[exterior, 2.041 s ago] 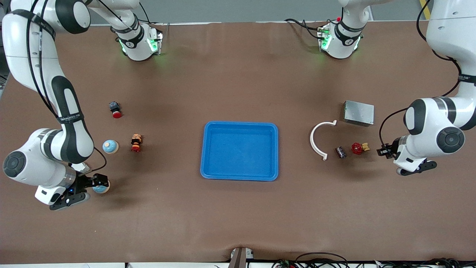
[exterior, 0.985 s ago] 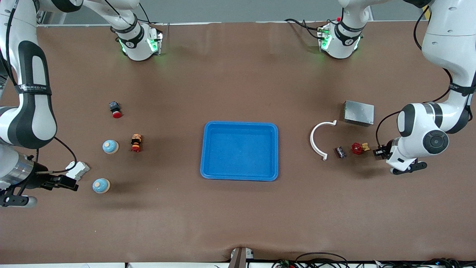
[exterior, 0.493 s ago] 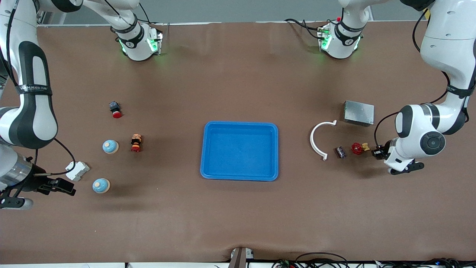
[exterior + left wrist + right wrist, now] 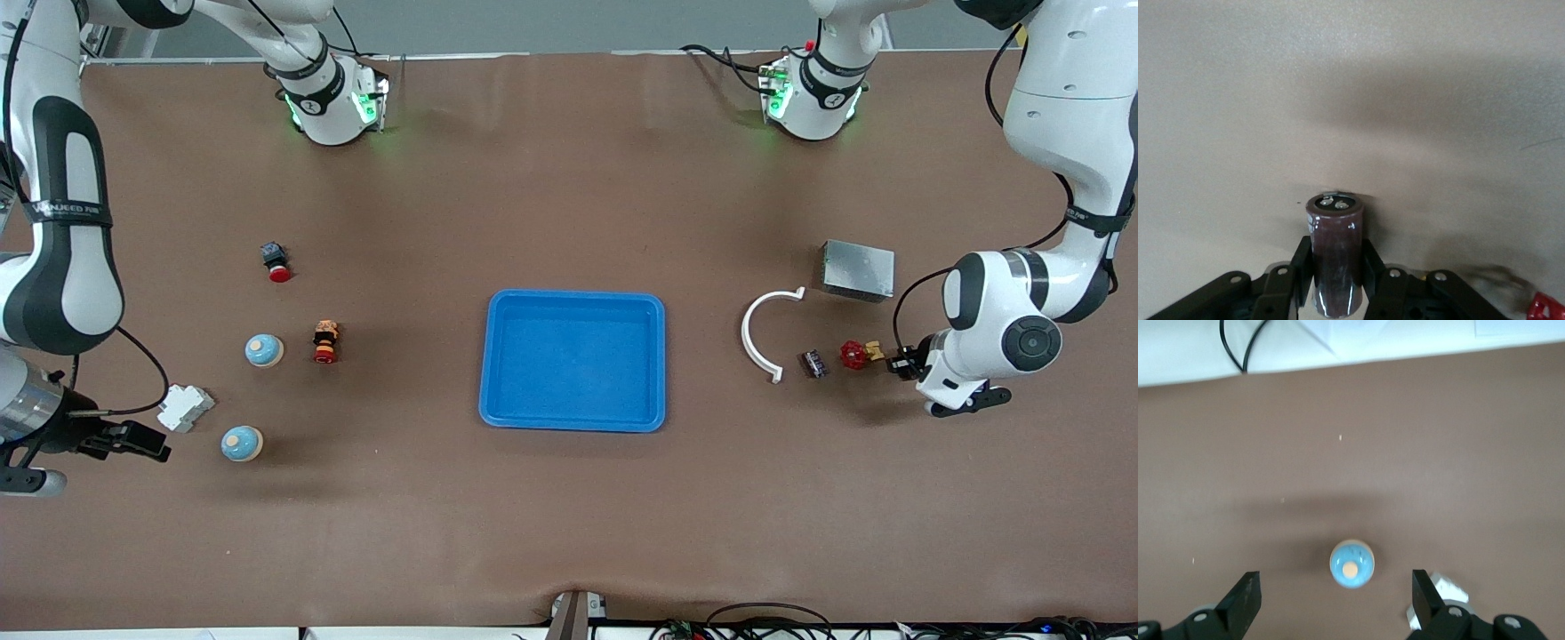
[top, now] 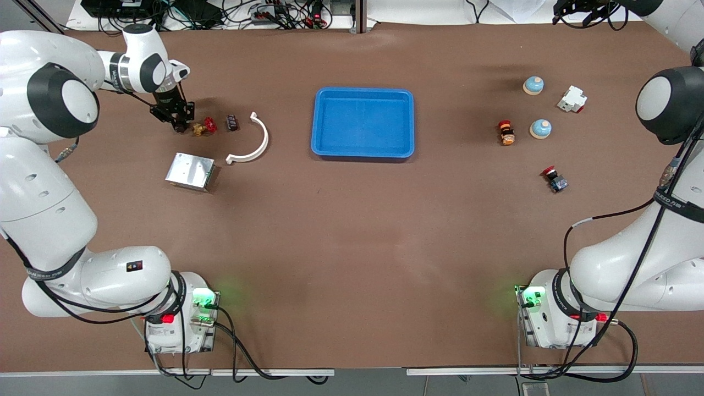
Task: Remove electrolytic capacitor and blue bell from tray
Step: 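Retract the right gripper while the left gripper sets the capacitor beside the valve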
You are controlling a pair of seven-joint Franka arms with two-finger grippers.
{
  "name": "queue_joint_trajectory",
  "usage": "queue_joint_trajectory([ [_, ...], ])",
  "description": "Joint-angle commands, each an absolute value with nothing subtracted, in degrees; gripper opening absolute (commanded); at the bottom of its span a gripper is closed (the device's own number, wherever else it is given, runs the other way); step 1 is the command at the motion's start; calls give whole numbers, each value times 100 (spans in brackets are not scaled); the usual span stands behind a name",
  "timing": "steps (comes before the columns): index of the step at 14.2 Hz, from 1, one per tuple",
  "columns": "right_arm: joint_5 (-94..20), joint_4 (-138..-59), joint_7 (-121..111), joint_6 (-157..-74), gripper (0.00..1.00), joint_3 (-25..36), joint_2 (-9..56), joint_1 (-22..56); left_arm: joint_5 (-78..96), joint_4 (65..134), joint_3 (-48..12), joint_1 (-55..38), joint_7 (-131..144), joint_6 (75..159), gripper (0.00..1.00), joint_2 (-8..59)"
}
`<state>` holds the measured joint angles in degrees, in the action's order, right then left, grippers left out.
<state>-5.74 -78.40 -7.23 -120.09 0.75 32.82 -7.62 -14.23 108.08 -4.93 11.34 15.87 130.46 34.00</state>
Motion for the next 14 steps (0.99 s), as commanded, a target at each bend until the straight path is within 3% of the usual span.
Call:
queue_joint_trajectory([
  [1, -449, -7928, -738, -11227, 100, 35, 2840, -756, -1441, 10767, -536, 1230, 1547, 13087, 23, 3445],
  [5, 149, -7937, -721, -10312, 100, -9, 2190, -738, -1441, 10767, -545, 1248, 1547, 13087, 51, 3463],
  [7, 149, -7937, -721, -9995, 100, -17, 1847, -738, -1441, 10767, -545, 1248, 1547, 13087, 89, 3463],
  [8, 149, -7937, -721, -9854, 100, -35, 1672, -730, -1441, 10767, -545, 1248, 1547, 13087, 100, 3463],
  [11, 158, -7893, -721, -9178, 100, -9, 1241, -607, -1433, 10767, -571, 1265, 1539, 13017, 100, 3332],
  [14, 167, -7875, -703, -8711, 100, -18, 845, -537, -1267, 10767, -624, 1406, 1372, 12404, 100, 2797],
])
